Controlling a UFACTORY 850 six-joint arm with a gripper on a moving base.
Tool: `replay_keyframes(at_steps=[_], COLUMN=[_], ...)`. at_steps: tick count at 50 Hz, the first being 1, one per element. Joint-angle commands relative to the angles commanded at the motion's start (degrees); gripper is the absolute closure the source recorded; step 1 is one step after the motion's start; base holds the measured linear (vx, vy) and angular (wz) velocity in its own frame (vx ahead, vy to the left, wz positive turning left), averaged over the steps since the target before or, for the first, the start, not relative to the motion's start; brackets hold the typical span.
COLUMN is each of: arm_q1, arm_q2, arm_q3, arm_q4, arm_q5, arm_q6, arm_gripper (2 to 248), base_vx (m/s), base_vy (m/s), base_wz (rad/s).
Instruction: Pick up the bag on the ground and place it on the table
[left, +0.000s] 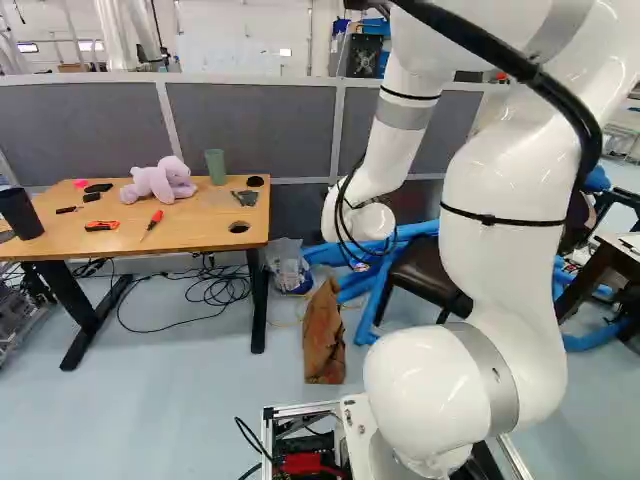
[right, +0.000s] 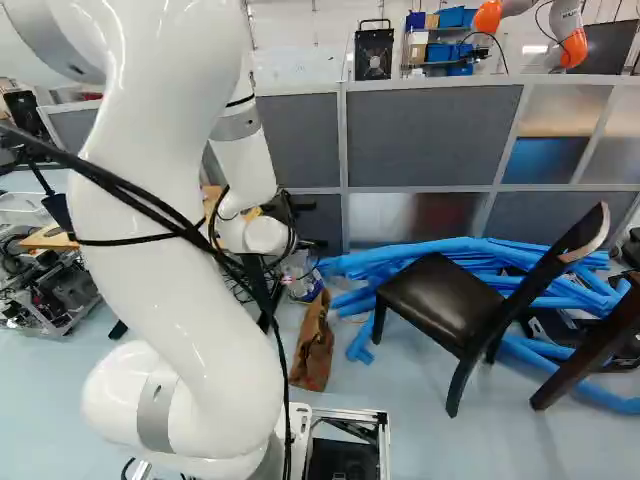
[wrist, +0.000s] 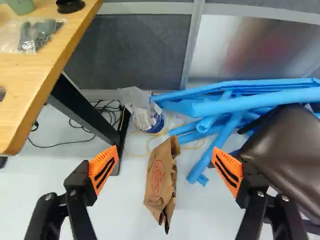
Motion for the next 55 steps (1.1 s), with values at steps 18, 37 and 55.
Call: replay_keyframes(at_steps=[18,37,55], arm_q1=[0.47,0.71,0.63], arm_q2=[-5.94,-11.65,-17.23], arm_q3=[-4.28,-8.38,-12.88], arm_q4=[0.0,0.0,0.0], arm_q5=[-3.77,-7.85,-11.72], arm_q6=[0.0,0.0,0.0], arm_gripper=[3,3,3], base_vx=[0.0,0.0,0.0], base_vy=[0.0,0.0,0.0], base_wz=[0.0,0.0,0.0])
